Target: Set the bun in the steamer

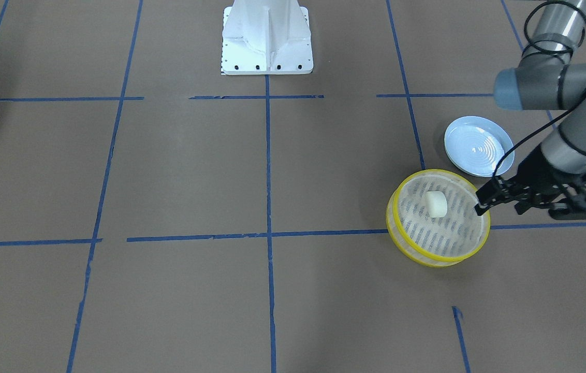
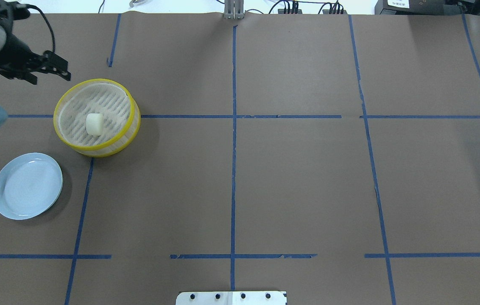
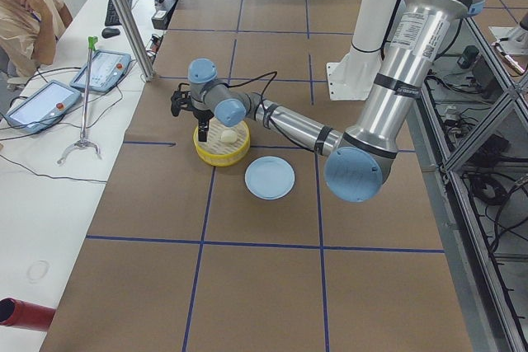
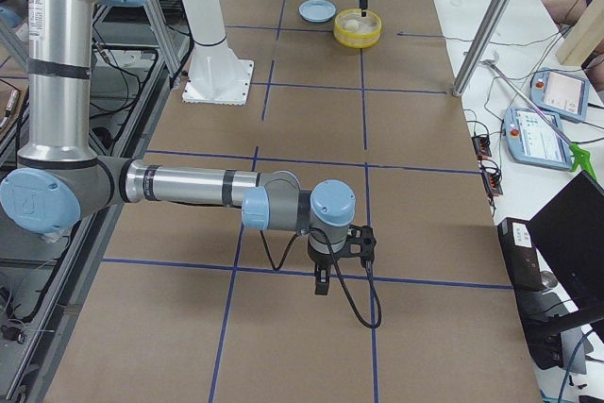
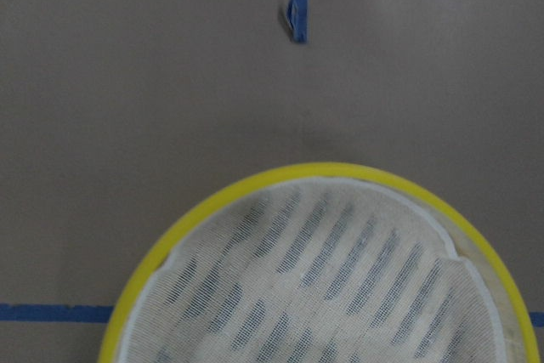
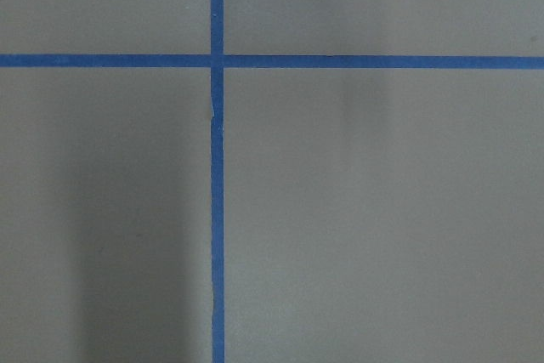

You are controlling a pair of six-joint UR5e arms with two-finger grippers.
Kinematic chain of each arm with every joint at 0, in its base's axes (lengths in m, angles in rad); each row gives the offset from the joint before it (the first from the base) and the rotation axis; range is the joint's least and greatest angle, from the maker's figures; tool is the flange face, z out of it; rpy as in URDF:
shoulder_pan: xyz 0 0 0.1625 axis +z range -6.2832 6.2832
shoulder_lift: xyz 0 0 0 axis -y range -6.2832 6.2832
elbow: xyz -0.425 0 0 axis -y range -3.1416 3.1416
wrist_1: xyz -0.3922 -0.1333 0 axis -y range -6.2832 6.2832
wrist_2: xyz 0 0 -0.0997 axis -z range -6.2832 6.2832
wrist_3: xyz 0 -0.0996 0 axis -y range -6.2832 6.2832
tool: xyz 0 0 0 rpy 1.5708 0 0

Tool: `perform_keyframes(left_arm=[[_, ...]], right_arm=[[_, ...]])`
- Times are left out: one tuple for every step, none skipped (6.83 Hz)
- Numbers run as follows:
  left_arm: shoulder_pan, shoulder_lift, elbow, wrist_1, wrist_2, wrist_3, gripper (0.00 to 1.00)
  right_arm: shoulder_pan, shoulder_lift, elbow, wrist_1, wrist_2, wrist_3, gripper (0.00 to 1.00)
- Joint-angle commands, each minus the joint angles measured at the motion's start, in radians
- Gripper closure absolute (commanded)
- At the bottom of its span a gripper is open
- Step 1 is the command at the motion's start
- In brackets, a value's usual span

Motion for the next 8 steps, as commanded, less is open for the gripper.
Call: perform_keyframes(left_arm=[[-0.224,0.103,-0.114,0.249,-0.024,0.414,0.01],[-0.32,0.133,-0.113,0.338,-0.024,0.596,0.01],[-0.399,0.161,-0.091,0.366,-0.022,0.733,0.01],[-0.526,0.17,-0.002,0.365,-0.025,0.863,0.01],[-0.551,0.184,0.045,0.366,-0.032,0.873,0.0],[-0.552,0.231,0.017,0.376,-0.029,0.875,0.0],[-0.552,0.277,0.009,0.376,-0.036,0.868,0.0],[-0.55,0.298,0.007,0.38,-0.13,0.816,0.0]], right_arm=[[0.0,0.0,0.0,0.0,0.0,0.0,0.0],[0.0,0.0,0.0,0.0,0.0,0.0,0.0],[0.0,0.0,0.0,0.0,0.0,0.0,0.0],[0.0,0.0,0.0,0.0,0.0,0.0,0.0],[0.0,0.0,0.0,0.0,0.0,0.0,0.0],[0.0,0.0,0.0,0.0,0.0,0.0,0.0],[0.0,0.0,0.0,0.0,0.0,0.0,0.0],[0.0,0.0,0.0,0.0,0.0,0.0,0.0]])
